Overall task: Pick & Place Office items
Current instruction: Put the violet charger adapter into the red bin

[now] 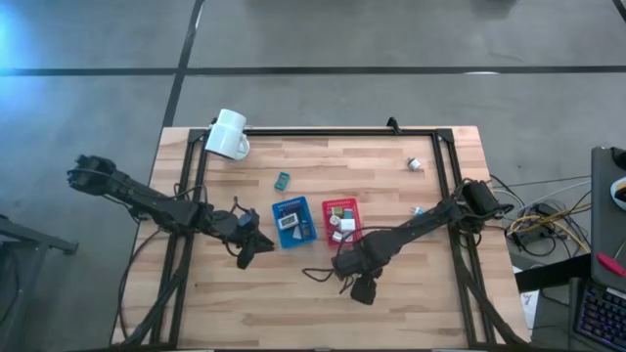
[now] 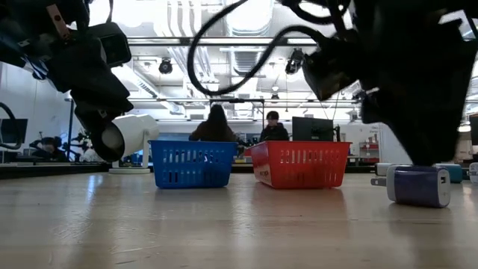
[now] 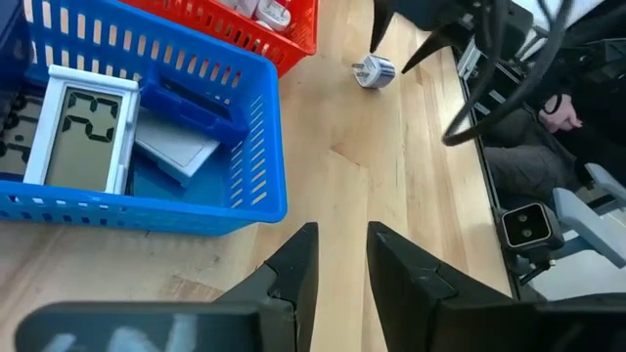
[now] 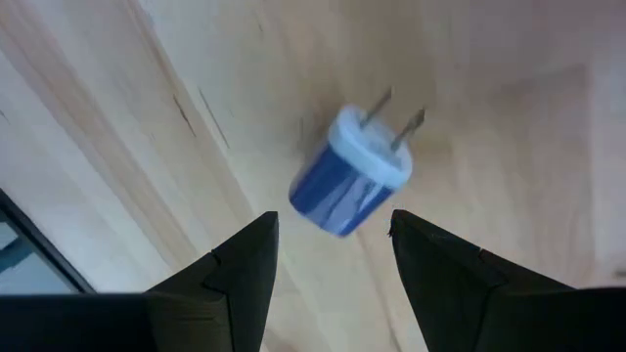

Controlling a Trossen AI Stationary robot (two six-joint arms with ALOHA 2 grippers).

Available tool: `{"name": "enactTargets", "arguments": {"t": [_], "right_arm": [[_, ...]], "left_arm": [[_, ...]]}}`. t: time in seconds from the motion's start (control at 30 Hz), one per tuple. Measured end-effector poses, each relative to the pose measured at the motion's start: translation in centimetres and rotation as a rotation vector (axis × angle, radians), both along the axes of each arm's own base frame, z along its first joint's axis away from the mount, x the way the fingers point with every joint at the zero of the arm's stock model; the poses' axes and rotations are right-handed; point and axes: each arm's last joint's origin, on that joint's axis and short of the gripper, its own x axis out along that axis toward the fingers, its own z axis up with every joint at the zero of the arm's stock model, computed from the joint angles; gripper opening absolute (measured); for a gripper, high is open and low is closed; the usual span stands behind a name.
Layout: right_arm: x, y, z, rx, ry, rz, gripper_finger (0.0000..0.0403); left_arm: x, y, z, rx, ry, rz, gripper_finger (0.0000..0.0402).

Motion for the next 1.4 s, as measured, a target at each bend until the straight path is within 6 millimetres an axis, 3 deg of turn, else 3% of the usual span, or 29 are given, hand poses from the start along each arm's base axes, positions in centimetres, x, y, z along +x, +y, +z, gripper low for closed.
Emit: {"name": "enactTargets", "arguments": {"t": [0.23, 0.73, 1.13, 1.4], "right_arm": [[-0.7, -0.1, -0.9, 0.05, 0.064, -0.019, 0.0204], [0.4, -1.3, -1.0, 0.031, -0.021, -0.05, 0.0314], [0.7, -1.6, -1.0, 0.036, -0.036, -0.057, 0.0318], [1.3, -1.4, -4.2, 0.063, 0.061, -0.064, 0.0319]], "left_arm": [[0.0, 0.0, 0.0, 0.0, 0.0, -0.015, 0.0094], [0.0, 0.0, 0.0, -0.002, 0.001, -0.015, 0.0094], [0.0, -0.1, 0.0, -0.016, 0.005, -0.035, 0.0094], [-0.1, -0.1, -0.1, -0.015, 0.011, -0.035, 0.0094]]}}
